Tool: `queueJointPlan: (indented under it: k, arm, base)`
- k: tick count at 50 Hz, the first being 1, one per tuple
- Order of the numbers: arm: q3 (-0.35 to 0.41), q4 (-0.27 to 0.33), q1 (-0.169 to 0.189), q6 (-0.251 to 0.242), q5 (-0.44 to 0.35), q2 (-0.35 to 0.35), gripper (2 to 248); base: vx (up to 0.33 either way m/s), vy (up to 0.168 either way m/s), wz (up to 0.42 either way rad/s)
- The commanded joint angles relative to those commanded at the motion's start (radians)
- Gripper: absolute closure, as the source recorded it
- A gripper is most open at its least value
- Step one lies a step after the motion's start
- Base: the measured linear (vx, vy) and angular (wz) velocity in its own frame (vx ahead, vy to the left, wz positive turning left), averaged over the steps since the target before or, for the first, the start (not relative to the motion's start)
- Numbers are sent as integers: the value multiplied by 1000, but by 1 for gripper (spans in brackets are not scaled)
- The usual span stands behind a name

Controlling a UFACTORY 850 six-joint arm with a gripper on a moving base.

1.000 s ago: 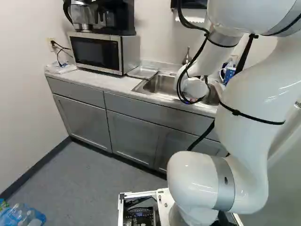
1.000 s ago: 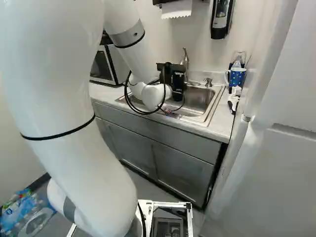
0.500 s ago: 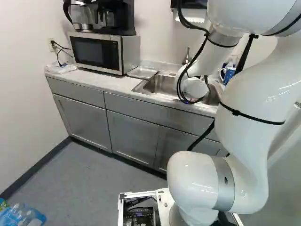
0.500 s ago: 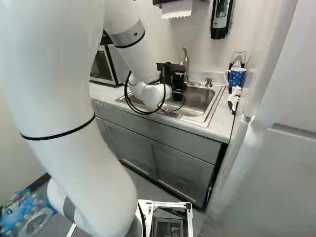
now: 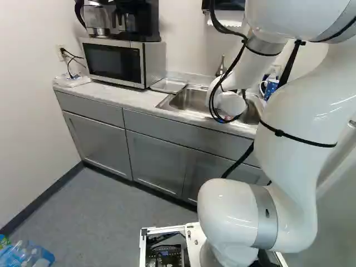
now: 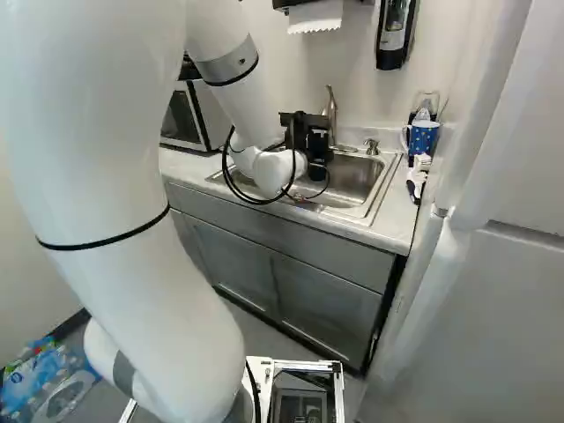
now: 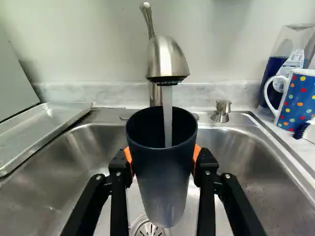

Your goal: Rinse the cup and place it in the tray

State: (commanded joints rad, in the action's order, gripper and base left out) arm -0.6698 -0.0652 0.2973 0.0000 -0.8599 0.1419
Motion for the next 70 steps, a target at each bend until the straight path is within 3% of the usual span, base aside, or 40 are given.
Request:
queueJointPlan:
  k: [70]
  arm:
    - [0, 0, 0, 0, 0, 0, 125]
  base:
    - [0, 0, 0]
